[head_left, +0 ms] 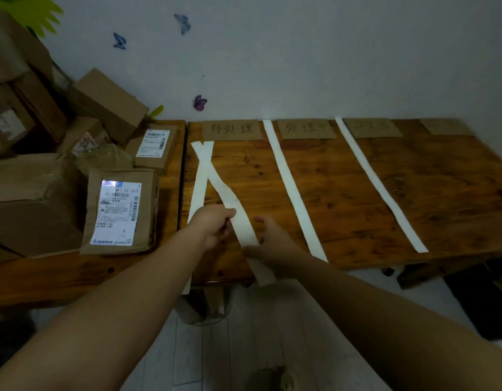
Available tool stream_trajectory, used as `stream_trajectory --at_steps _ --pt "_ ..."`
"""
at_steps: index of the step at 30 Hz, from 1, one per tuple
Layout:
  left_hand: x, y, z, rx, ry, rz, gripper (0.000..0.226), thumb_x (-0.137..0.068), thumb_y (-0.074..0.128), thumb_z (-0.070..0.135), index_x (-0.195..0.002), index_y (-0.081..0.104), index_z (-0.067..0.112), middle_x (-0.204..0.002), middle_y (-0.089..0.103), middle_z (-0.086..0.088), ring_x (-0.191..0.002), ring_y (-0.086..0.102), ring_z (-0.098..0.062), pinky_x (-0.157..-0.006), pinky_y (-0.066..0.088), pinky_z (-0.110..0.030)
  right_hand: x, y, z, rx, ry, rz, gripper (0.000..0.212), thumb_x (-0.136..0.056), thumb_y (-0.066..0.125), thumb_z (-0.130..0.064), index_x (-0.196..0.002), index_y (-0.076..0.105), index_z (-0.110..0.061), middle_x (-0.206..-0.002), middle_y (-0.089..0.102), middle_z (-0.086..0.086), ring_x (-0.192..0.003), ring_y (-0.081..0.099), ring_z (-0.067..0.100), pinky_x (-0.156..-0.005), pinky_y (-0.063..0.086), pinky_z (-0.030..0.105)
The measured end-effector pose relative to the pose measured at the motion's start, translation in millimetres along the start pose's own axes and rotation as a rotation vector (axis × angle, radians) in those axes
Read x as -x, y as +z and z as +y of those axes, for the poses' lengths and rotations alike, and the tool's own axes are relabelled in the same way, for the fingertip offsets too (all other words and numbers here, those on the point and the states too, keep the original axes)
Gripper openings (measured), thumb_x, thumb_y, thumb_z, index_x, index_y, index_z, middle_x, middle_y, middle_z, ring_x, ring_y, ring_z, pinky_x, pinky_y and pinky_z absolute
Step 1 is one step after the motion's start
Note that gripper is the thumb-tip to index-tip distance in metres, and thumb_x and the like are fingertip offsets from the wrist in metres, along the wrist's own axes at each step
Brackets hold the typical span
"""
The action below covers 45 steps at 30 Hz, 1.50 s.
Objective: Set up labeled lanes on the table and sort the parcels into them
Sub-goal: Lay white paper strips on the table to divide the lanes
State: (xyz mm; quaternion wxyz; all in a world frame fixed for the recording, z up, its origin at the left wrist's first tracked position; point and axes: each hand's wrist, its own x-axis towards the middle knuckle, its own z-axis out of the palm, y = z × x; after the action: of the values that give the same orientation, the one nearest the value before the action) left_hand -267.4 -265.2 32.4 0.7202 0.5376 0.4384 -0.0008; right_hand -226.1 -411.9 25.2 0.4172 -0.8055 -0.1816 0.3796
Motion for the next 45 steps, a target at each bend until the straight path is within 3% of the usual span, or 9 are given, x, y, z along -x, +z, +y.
stream_trajectory --at_steps 3,5,12,18,25,30,35,39,45 --pt "16 25 21 0.014 0.053 -0.068 0.015 -0.092 0.055 0.01 -0.106 0.058 0.01 -0.088 0.064 -0.009 -0.074 0.06 -0.017 -0.054 0.049 -0.026 17 -26 -14 0.013 -0.043 0.091 0.025 -0.092 0.06 -0.035 -0.112 0.056 -0.02 -0.101 0.058 0.003 -0.087 0.058 0.014 -0.069 0.047 0.026" --pt "26 43 36 0.09 0.099 -0.082 0.018 -0.092 0.055 0.01 -0.109 0.057 0.01 -0.089 0.066 -0.008 -0.078 0.064 -0.018 -0.053 0.051 -0.026 27 -45 -16 0.058 -0.092 0.156 0.017 -0.093 0.056 -0.032 -0.083 0.055 -0.019 -0.077 0.052 0.003 -0.063 0.05 0.012 -0.058 0.043 0.025" --pt "51 135 76 0.104 0.259 -0.164 0.02 -0.091 0.055 0.008 -0.11 0.057 0.013 -0.1 0.067 -0.01 -0.088 0.067 -0.024 -0.058 0.055 -0.03 53 -143 3 0.176 -0.087 0.165 0.023 -0.089 0.059 -0.04 -0.104 0.057 -0.022 -0.096 0.061 -0.002 -0.079 0.061 0.014 -0.058 0.047 0.024" --pt "62 244 97 0.062 0.346 -0.177 0.004 -0.091 0.056 0.01 -0.093 0.059 0.012 -0.092 0.069 -0.011 -0.084 0.067 -0.024 -0.078 0.057 -0.04 71 -244 38 0.252 -0.1 0.148 0.018 -0.09 0.059 -0.034 -0.076 0.055 -0.025 -0.074 0.056 -0.004 -0.064 0.055 0.01 -0.057 0.043 0.023" --pt "62 359 105 -0.025 0.351 -0.286 0.021 -0.092 0.055 0.011 -0.112 0.058 0.005 -0.092 0.07 -0.01 -0.083 0.068 -0.022 -0.066 0.055 -0.034 81 -341 70 0.17 -0.163 0.276 0.019 -0.092 0.056 -0.033 -0.078 0.055 -0.021 -0.072 0.052 -0.002 -0.065 0.051 0.012 -0.062 0.043 0.028" --pt "34 412 123 -0.006 0.344 -0.303 0.009 -0.09 0.058 0.011 -0.099 0.055 0.013 -0.093 0.069 -0.011 -0.079 0.07 -0.021 -0.06 0.055 -0.033 65 -388 100 0.259 -0.018 0.181 0.014 -0.093 0.057 -0.033 -0.082 0.053 -0.025 -0.08 0.054 -0.003 -0.069 0.054 0.009 -0.059 0.043 0.021" --pt "-11 470 142 -0.082 0.349 -0.372 0.005 -0.091 0.057 0.013 -0.092 0.057 0.017 -0.09 0.07 -0.01 -0.084 0.07 -0.023 -0.077 0.056 -0.039 26 -433 95 0.141 0.005 0.302 0.014 -0.096 0.053 -0.03 -0.083 0.052 -0.024 -0.08 0.055 -0.003 -0.067 0.053 0.007 -0.056 0.041 0.019" --pt "-49 515 183 -0.036 0.359 -0.405 0.018 -0.093 0.053 0.008 -0.111 0.054 0.008 -0.094 0.068 -0.013 -0.08 0.069 -0.022 -0.07 0.056 -0.036 2 -481 114 0.206 0.117 0.283 0.018 -0.097 0.051 -0.03 -0.111 0.057 -0.019 -0.105 0.061 0.001 -0.087 0.058 0.009 -0.069 0.048 0.022" --pt "-81 586 217 -0.156 0.41 -0.427 0.015 -0.093 0.052 0.007 -0.108 0.056 0.006 -0.096 0.068 -0.013 -0.081 0.068 -0.025 -0.077 0.055 -0.04 -18 -553 135 0.195 0.174 0.335 0.04 -0.097 0.051 -0.027 -0.135 0.047 -0.014 -0.133 0.052 0.007 -0.119 0.052 0.023 -0.091 0.046 0.032"
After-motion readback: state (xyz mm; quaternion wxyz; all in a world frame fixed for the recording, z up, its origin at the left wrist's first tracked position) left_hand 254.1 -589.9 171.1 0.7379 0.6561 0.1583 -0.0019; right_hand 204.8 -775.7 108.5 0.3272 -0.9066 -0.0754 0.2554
